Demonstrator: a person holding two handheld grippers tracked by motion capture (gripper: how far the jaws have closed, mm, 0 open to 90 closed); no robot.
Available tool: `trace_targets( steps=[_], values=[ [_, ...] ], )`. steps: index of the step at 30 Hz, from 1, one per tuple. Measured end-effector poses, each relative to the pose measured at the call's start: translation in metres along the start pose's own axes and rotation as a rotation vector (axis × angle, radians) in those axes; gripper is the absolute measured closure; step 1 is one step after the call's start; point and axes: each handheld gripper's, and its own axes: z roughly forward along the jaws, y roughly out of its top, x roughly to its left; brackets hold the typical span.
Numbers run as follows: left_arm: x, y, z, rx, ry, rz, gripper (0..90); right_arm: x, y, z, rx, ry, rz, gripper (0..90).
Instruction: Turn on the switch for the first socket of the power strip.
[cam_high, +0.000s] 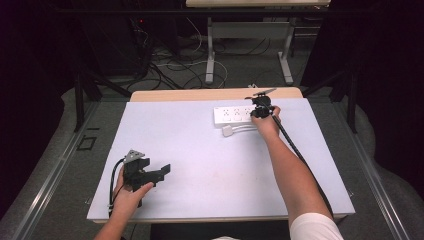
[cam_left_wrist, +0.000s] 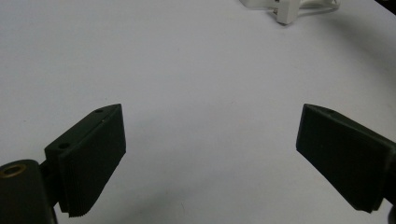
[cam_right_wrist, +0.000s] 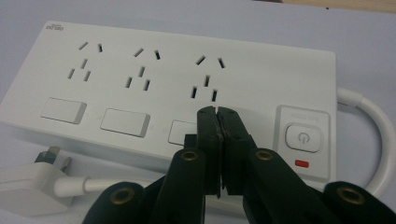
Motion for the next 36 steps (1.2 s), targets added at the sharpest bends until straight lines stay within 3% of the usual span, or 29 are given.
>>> trace_targets(
  steps=[36],
  values=[
    [-0.0002,0.0001,0.0002,-0.001,-0.003,-0.001,8.9,-0.0017,-0.0011,0.0021,0.004,0.003,0.025,90.0]
  ],
)
